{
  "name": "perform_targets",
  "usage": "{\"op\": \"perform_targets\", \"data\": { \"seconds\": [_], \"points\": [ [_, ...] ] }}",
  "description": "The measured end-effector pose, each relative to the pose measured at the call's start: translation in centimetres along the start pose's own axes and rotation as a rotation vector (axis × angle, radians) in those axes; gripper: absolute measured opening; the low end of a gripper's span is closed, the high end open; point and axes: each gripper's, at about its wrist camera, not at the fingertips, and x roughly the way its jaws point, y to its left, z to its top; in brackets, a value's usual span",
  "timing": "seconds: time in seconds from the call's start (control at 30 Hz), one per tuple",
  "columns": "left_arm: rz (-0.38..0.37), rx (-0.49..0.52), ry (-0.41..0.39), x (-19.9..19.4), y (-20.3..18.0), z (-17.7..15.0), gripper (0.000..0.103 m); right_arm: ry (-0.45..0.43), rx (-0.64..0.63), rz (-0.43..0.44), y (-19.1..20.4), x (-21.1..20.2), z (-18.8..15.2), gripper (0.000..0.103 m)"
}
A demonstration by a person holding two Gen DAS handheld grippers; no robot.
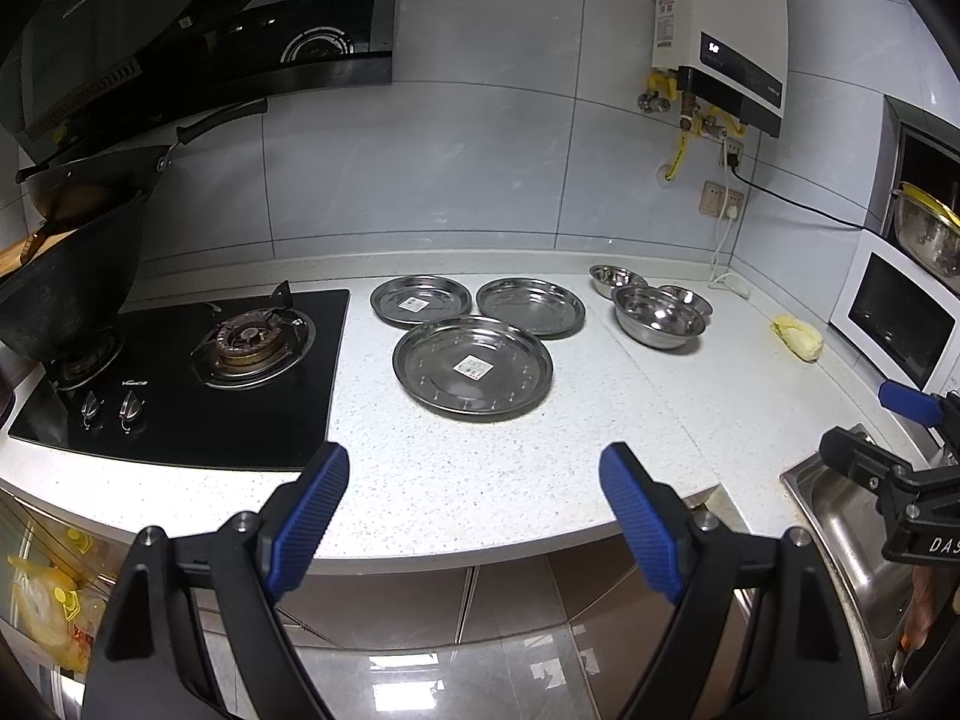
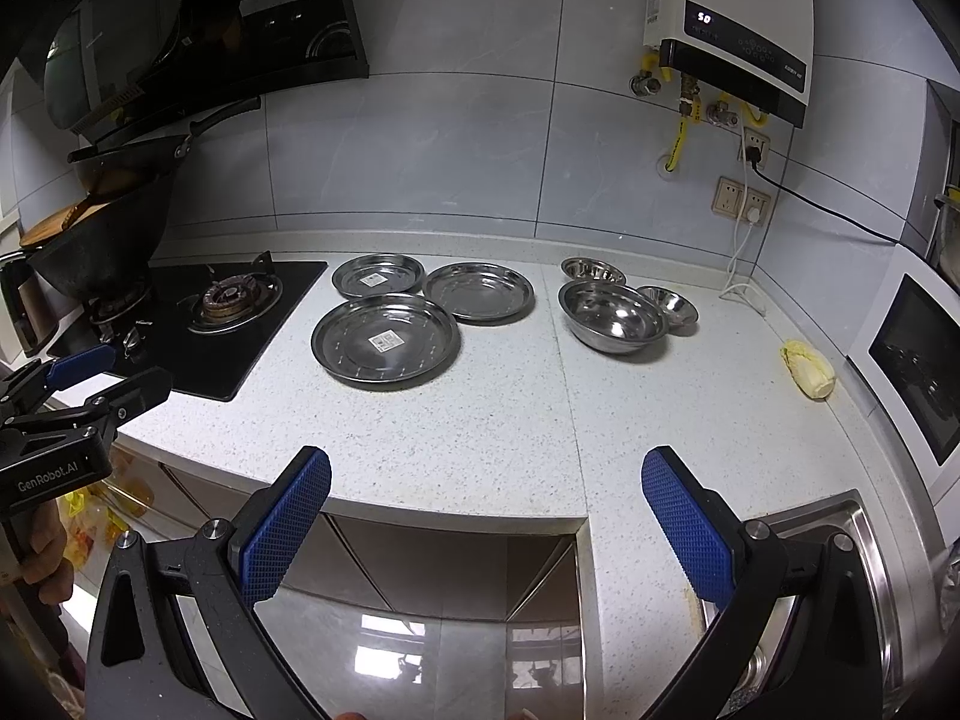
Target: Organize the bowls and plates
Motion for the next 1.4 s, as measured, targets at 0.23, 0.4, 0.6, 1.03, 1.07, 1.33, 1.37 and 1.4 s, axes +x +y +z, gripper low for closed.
{"op": "perform_targets", "data": {
  "seconds": [0.23, 0.4, 0.6, 1.03, 1.07, 1.33, 1.37, 1.4],
  "points": [
    [0.002, -0.001, 0.002, 0.1, 0.1, -0.1, 0.085, 0.006, 0.002, -0.003, 0.2, 0.2, -0.3, 0.102],
    [0.002, -0.002, 0.007, 0.4, 0.0, -0.1, 0.085, 0.008, 0.002, -0.002, 0.2, 0.3, -0.2, 0.102],
    [0.002, -0.001, 0.011, 0.6, 0.3, -0.2, 0.085, 0.012, 0.001, -0.003, 0.3, 0.5, -0.2, 0.102],
    [0.001, -0.007, 0.023, 1.1, 1.2, -0.3, 0.085, 0.023, -0.008, -0.007, 1.3, 1.2, -0.2, 0.102],
    [0.001, -0.008, 0.024, 1.1, 1.3, -0.3, 0.085, 0.023, -0.008, -0.007, 1.3, 1.2, -0.2, 0.102],
    [-0.002, -0.008, 0.027, 1.2, 1.9, -0.4, 0.085, 0.024, -0.008, -0.006, 1.5, 1.3, -0.2, 0.102],
    [-0.003, -0.008, 0.027, 1.2, 1.8, -0.4, 0.086, 0.024, -0.008, -0.007, 1.4, 1.2, -0.2, 0.102],
    [-0.002, -0.008, 0.027, 1.2, 1.9, -0.4, 0.085, 0.024, -0.008, -0.008, 1.6, 1.2, -0.2, 0.102]
  ]
}}
